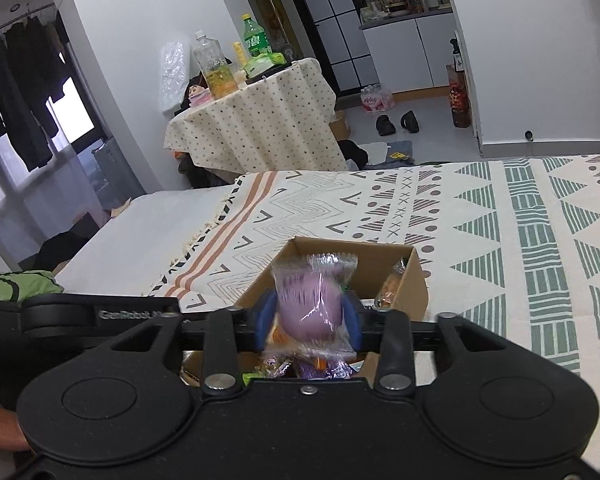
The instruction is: Organize snacks
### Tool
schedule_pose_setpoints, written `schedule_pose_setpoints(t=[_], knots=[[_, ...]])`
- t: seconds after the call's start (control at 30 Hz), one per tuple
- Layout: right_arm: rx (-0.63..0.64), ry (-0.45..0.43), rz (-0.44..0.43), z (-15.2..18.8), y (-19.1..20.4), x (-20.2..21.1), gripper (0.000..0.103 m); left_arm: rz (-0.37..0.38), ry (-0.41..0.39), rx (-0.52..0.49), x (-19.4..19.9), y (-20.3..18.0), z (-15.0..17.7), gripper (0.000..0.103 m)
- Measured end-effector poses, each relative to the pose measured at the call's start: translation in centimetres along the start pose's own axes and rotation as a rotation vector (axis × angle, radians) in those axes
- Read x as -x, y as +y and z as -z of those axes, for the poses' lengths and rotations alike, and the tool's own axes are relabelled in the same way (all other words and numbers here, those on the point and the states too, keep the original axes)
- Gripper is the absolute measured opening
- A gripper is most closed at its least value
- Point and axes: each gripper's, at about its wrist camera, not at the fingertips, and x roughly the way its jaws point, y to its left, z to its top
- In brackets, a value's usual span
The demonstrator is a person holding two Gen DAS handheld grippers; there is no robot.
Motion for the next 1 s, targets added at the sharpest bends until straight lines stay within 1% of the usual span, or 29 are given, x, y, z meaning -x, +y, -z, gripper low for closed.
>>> schedule_pose_setpoints(t=[0.03,0.1,0.17,0.23,0.33,0.4,0.5,0.57,0.63,0.67,0.77,0.83,0.87,1.0], knots=[[0.003,0.001,0.009,0.1,0.0,0.0,0.061,-0.004,0.001,-0.001,0.1,0.2,-0.1,0.056],[0.006,0.007,0.024,0.2,-0.2,0.0,0.061,-0.005,0.001,-0.003,0.3,0.4,-0.1,0.062],[-0.010,0.020,0.036,0.3,-0.7,0.2,0.061,-0.004,0.005,-0.007,0.4,0.5,-0.1,0.071],[-0.024,0.026,0.051,0.4,-1.1,0.6,0.061,-0.009,0.011,-0.019,0.5,0.4,0.0,0.076],[-0.035,0.029,0.064,0.5,-1.6,1.4,0.062,-0.016,0.034,-0.039,0.7,0.1,0.1,0.077],[-0.045,0.024,0.074,0.5,-1.9,2.1,0.064,-0.025,0.035,-0.055,1.2,-0.2,0.3,0.077],[-0.052,0.007,0.095,0.6,-2.4,3.5,0.065,-0.026,0.026,-0.069,2.0,-0.7,0.7,0.083],[-0.062,-0.005,0.101,0.5,-2.7,4.4,0.069,-0.022,0.021,-0.078,2.6,-1.2,1.1,0.085],[-0.076,-0.025,0.112,0.4,-3.0,5.6,0.077,-0.017,0.018,-0.089,3.3,-1.7,1.4,0.087],[-0.081,-0.031,0.116,0.3,-3.2,6.0,0.078,-0.014,0.016,-0.094,3.6,-2.0,1.6,0.087],[-0.098,-0.059,0.126,0.0,-3.6,7.9,0.087,-0.005,0.019,-0.096,4.6,-2.7,2.1,0.088],[-0.104,-0.073,0.135,0.1,-3.9,9.1,0.095,0.005,0.012,-0.108,5.3,-3.2,2.4,0.090],[-0.106,-0.077,0.139,0.2,-4.1,9.7,0.096,0.008,0.006,-0.117,5.8,-3.5,2.5,0.093],[-0.113,-0.080,0.154,0.9,-4.4,11.5,0.099,0.030,-0.008,-0.129,7.3,-4.2,3.4,0.095]])
